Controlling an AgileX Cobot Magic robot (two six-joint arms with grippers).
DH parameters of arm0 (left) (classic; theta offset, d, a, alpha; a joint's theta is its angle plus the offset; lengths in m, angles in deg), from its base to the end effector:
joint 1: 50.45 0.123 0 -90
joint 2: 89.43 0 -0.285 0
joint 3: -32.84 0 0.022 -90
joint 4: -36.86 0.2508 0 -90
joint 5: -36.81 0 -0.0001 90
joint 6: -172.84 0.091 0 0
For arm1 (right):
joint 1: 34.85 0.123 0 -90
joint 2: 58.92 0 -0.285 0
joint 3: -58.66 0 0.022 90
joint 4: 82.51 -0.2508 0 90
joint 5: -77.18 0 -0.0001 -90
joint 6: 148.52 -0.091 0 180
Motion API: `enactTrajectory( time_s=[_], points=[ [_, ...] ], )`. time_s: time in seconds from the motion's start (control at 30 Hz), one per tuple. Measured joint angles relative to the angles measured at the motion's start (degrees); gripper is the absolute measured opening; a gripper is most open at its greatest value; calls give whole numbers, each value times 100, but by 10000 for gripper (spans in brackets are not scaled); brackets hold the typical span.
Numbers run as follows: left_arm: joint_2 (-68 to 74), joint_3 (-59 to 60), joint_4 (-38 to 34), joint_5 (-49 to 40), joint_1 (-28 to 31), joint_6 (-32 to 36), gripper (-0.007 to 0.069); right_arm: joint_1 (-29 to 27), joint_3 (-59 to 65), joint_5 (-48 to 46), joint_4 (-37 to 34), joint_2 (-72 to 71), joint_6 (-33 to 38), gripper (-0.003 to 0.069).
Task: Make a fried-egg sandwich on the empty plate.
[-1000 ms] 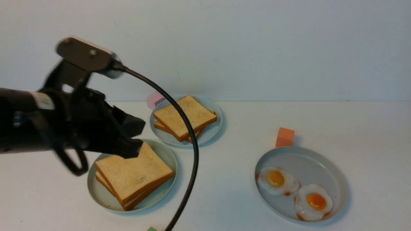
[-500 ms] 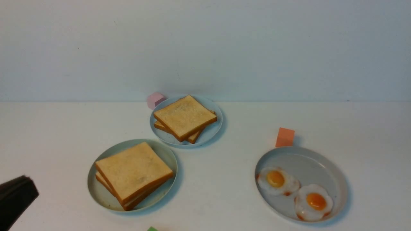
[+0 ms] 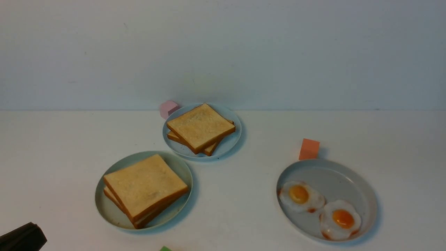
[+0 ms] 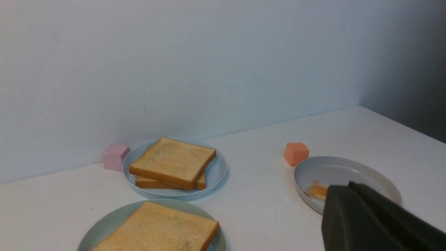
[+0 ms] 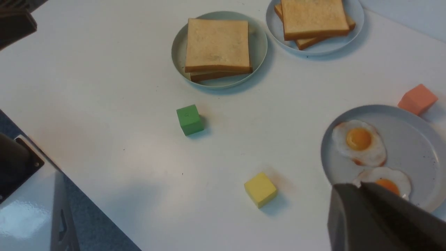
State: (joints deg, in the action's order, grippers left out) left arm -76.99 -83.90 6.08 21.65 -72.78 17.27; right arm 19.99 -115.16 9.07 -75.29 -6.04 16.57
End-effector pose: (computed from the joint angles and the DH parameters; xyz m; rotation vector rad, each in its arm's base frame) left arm 0.0411 -0.0301 0.2695 0.3361 1.5341 -0.4865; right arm 0.0685 0.0788 0.4436 -0.7602 2.1294 0.5119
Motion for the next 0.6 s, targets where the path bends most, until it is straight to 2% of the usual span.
enactTrajectory(
  time_s=[0.17, 0.3, 0.33, 0.37, 0.43, 0.5, 0.53, 0.6],
  points=[
    [0, 0, -1, 0, 0, 0, -13, -46, 0, 0, -11, 0, -5, 71],
    [0, 0, -6, 0, 0, 0, -13, -518, 7, 85, -163, -35, -5, 73],
    [0, 0, -6, 0, 0, 0, -13, -981, 109, 221, -326, -145, 44, 51],
    [0, 0, -6, 0, 0, 0, -13, -1113, 161, 260, -381, -164, 75, 47],
    [0, 0, -6, 0, 0, 0, -13, -1896, 707, 606, -722, -523, 411, -6],
    [0, 0, -6, 0, 0, 0, -13, -2735, 1683, 1264, -1183, -1081, 911, -12],
    [0, 0, -6, 0, 0, 0, -13, -2811, 1896, 1342, -1222, -1140, 961, -13],
    [0, 0, -6, 0, 0, 0, -13, -3690, 3306, 2547, -1708, -1908, 1571, -13]
  ],
)
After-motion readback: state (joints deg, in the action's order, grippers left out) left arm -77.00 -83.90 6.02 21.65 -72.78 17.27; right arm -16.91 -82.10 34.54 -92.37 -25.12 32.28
